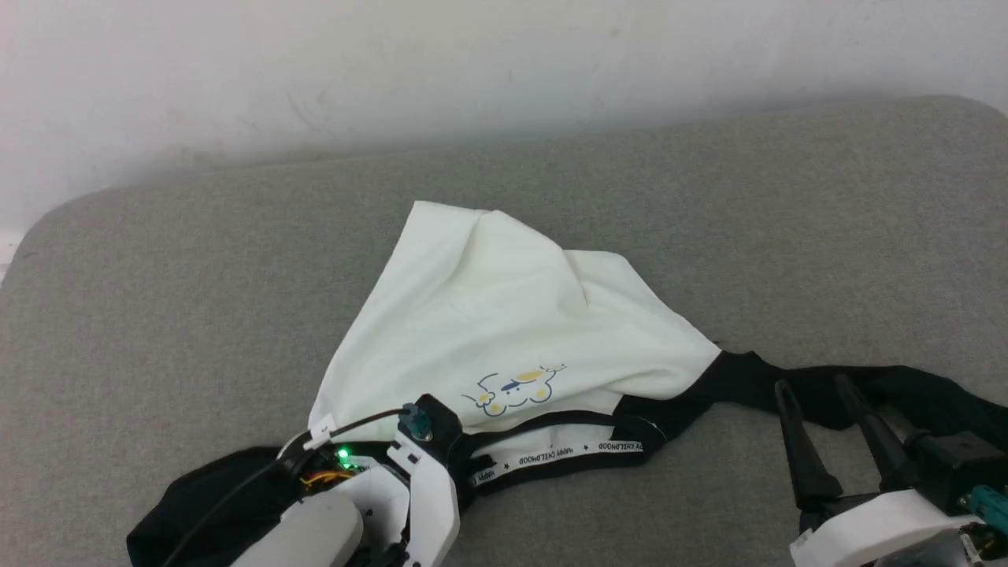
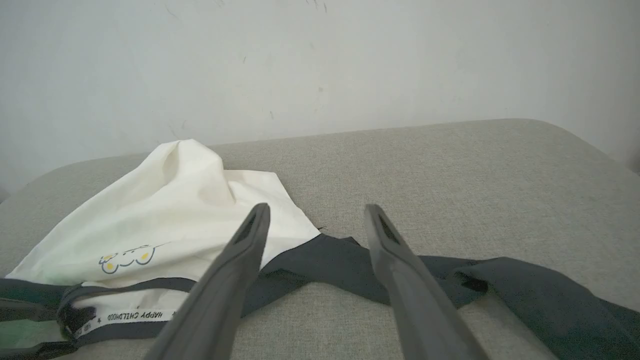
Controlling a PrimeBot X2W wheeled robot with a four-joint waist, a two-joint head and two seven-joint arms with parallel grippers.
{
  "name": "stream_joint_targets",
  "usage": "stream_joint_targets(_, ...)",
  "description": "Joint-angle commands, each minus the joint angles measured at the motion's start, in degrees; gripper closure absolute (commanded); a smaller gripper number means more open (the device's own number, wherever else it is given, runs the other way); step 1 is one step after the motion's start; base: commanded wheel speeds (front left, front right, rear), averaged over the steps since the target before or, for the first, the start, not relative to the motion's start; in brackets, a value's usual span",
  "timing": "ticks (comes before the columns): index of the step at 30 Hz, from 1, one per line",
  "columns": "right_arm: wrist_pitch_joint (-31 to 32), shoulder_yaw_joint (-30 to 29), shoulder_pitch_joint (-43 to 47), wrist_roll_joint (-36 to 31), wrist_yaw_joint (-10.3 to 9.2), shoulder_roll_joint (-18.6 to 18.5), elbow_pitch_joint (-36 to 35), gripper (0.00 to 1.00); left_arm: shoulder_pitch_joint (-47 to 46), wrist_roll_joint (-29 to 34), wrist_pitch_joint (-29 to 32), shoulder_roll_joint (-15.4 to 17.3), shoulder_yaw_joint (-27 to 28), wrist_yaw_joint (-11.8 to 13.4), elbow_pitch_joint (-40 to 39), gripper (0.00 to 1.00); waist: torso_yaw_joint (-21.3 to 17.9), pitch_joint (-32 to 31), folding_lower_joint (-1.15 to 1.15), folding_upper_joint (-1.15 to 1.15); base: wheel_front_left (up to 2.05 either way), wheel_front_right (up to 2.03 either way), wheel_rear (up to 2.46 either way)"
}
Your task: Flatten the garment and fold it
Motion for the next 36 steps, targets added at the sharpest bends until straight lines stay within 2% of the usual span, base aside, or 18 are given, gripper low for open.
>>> stream_joint_targets(1, -0.26, -0.09, -0.76, 0.02, -0.05, 0.12, 0.12, 0.0, 1.72, -0.64, 1.57, -0.35, -1.94, -0.32, 3.47, 0.52, -0.24, 0.36, 0.0, -0.01, 0.0, 0.0, 0.0)
stream_joint_targets(2, -0.28, -0.18, -0.82, 0.02, -0.05, 0.12, 0.17, 0.0, 1.72, -0.95, 1.51, -0.51, -2.27, -0.49, 3.94, 1.0, -0.19, 0.41, 0.0, -0.01, 0.0, 0.0, 0.0)
stream_joint_targets(7, -0.12, -0.61, -1.07, 0.07, -0.05, 0.12, 0.58, 0.0, 2.09, -2.06, -1.2, -1.17, -1.91, -0.42, 4.55, 1.0, 0.24, 0.23, 0.0, -0.01, 0.0, 0.0, 0.0)
stream_joint_targets(11, 2.04, -0.35, -1.67, -0.42, -0.05, 0.12, 2.1, 0.0, 3.34, -2.41, -7.31, -0.99, 1.08, 2.89, 2.06, 1.0, 0.99, -0.43, 0.0, -0.01, 0.0, 0.0, 0.0)
stream_joint_targets(17, 16.16, 1.85, -3.23, -1.27, -0.05, -0.09, 8.84, 0.0, 6.33, -1.96, -13.01, 0.37, 4.04, 7.73, -5.5, 1.0, 3.21, -1.22, 0.0, -0.01, 0.0, 0.0, 0.0)
stream_joint_targets(21, 22.66, 4.01, -7.19, 0.87, -0.05, -1.71, 13.38, 0.0, 7.92, -1.83, -14.12, 1.17, 4.85, 9.61, -10.08, 1.0, 4.44, -0.89, 0.0, -0.01, 0.0, 0.0, 0.0)
stream_joint_targets(27, 27.39, 7.56, -15.83, 3.59, -0.05, -3.54, 22.79, 0.0, 8.72, -1.86, -14.42, 1.6, 5.05, 10.65, -13.92, 1.0, 5.4, 0.37, 0.0, -0.01, 0.0, 0.0, 0.0)
stream_joint_targets(35, 29.92, 11.58, -23.37, 6.05, -0.05, -3.35, 38.02, 0.0, 8.47, -2.08, -14.93, 1.31, 4.78, 10.67, -14.66, 1.0, 6.49, 1.94, 0.0, -0.01, 0.0, 0.0, 0.0)
stream_joint_targets(36, 31.64, 12.47, -23.43, 6.45, -0.05, -3.29, 40.02, 0.5, 8.47, -2.15, -14.98, 1.22, 4.68, 10.6, -14.51, 1.0, 6.66, 1.97, 0.0, -0.01, 0.0, 0.0, 0.0)
